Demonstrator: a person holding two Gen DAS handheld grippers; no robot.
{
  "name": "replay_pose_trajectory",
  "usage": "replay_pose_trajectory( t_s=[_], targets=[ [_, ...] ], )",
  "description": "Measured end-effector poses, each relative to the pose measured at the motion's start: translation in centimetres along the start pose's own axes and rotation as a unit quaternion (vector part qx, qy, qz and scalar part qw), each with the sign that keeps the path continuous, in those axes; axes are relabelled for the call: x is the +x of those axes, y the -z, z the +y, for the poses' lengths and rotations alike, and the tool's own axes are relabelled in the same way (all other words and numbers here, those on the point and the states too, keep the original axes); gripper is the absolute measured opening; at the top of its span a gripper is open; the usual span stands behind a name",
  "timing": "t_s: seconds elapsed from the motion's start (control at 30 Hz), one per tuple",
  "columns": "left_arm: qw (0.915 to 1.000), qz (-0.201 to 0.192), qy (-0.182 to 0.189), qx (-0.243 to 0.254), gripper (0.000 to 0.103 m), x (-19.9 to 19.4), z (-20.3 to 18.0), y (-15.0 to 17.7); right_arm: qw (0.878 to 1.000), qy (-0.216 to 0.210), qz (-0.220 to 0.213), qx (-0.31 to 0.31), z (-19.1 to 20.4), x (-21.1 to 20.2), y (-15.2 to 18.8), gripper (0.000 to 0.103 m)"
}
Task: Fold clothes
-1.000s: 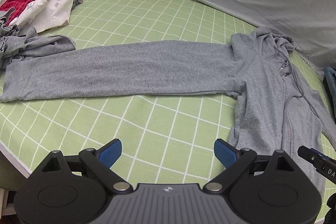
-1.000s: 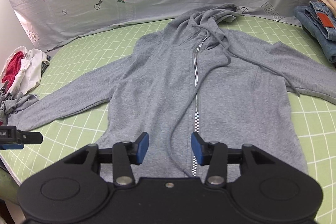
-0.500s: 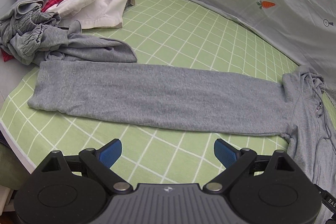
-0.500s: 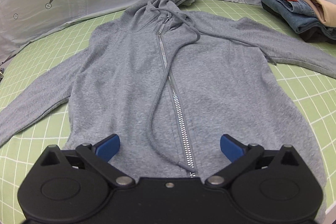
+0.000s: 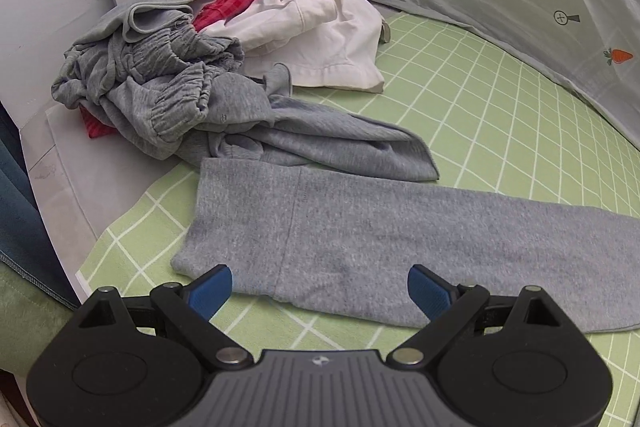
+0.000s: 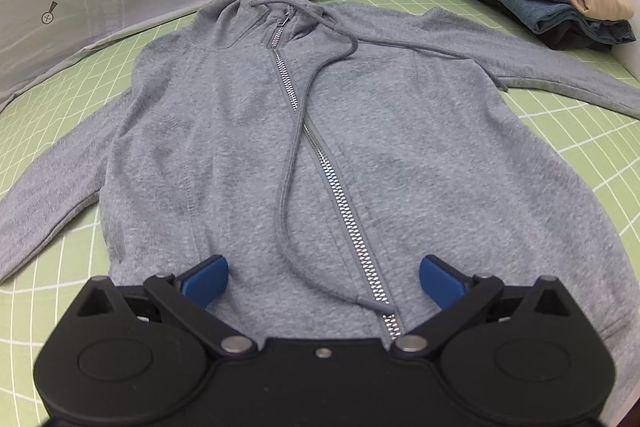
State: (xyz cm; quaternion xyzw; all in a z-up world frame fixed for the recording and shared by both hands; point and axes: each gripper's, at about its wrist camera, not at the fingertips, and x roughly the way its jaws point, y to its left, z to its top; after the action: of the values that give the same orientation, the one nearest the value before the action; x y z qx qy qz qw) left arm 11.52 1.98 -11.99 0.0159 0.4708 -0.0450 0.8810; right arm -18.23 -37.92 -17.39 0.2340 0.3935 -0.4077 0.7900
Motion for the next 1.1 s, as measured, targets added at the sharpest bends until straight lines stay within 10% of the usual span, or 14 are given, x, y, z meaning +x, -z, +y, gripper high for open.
replay_pose_trajectory(
  t_s=[0.3, 0.73, 1.1],
  targets=[
    [0.9995, -0.002, -0.013, -0.029, 0.09, 2.7, 1.8, -0.8, 1.0, 0.021, -0.006, -0.004, 0.7, 0.6, -0.3, 0.103],
    [0.9993, -0.02, -0.03, 0.014, 0.013, 2.9, 1.9, 0.0, 1.0, 0.025, -0.007, 0.001, 0.8, 0.7, -0.3, 0.103],
    [0.9979, 0.004, -0.034, -0.056, 0.01, 0.9, 3.9, 1.9, 1.0, 0.006, 0.002, -0.014, 0.2, 0.5, -0.2, 0.103]
  ],
)
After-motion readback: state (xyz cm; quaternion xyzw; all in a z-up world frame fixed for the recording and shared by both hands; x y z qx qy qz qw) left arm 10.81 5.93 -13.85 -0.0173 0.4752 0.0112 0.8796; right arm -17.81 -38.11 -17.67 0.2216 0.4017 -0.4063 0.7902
